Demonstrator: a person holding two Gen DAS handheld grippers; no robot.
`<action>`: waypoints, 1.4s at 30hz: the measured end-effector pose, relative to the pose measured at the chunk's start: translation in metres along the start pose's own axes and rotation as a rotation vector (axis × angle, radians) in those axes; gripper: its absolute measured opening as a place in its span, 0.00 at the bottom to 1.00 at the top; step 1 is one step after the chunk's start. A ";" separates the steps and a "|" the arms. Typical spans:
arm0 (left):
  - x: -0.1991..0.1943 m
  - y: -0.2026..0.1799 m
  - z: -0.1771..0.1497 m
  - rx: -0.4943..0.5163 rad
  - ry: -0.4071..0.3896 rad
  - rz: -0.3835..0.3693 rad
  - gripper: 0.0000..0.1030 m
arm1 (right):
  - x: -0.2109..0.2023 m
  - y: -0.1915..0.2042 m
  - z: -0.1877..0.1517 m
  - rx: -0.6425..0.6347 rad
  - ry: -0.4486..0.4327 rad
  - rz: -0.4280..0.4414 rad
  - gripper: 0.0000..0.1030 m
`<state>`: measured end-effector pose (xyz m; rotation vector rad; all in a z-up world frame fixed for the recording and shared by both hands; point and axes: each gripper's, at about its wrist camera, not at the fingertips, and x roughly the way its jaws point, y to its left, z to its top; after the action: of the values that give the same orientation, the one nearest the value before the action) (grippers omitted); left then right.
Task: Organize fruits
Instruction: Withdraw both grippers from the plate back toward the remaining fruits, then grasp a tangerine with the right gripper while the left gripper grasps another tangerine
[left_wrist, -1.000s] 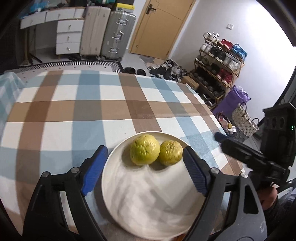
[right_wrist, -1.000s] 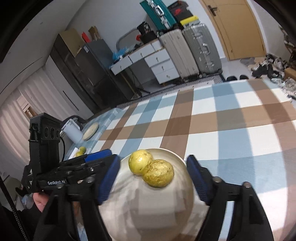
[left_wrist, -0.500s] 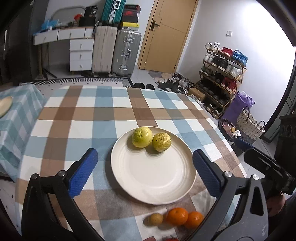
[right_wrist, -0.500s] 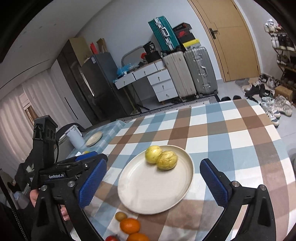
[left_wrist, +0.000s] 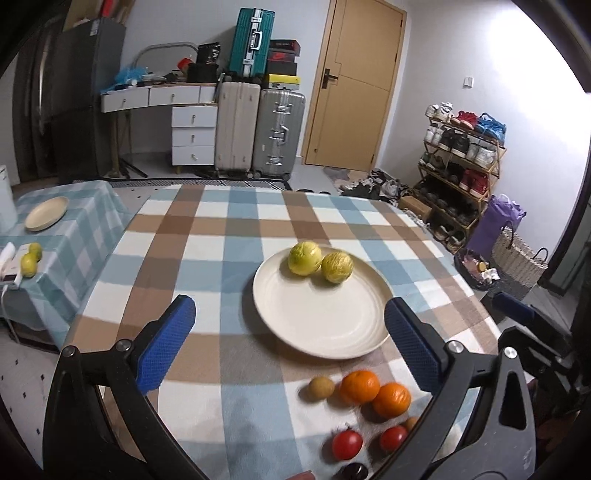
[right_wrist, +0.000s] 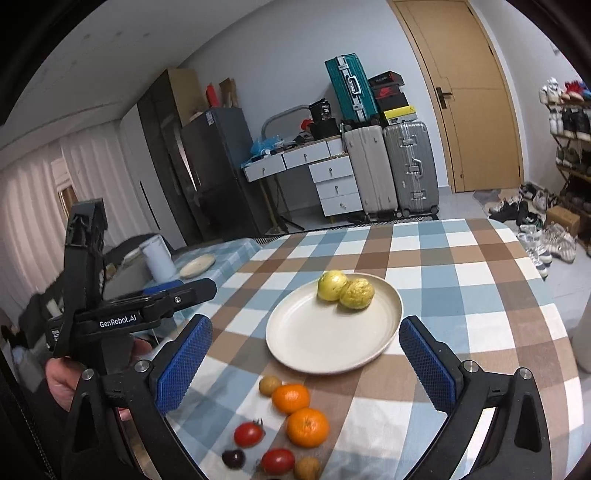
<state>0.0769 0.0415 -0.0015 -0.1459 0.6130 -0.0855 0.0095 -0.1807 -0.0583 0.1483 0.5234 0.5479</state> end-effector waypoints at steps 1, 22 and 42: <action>-0.002 -0.001 -0.006 0.002 0.009 0.000 0.99 | -0.002 0.003 -0.004 -0.001 0.005 -0.001 1.00; 0.007 0.028 -0.085 -0.092 0.126 -0.018 0.99 | 0.007 0.010 -0.064 0.035 0.171 0.051 1.00; 0.040 0.033 -0.087 -0.108 0.197 -0.061 0.99 | 0.063 -0.012 -0.080 0.134 0.339 0.088 0.65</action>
<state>0.0606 0.0591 -0.1001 -0.2633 0.8108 -0.1271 0.0197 -0.1575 -0.1571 0.2076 0.8877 0.6277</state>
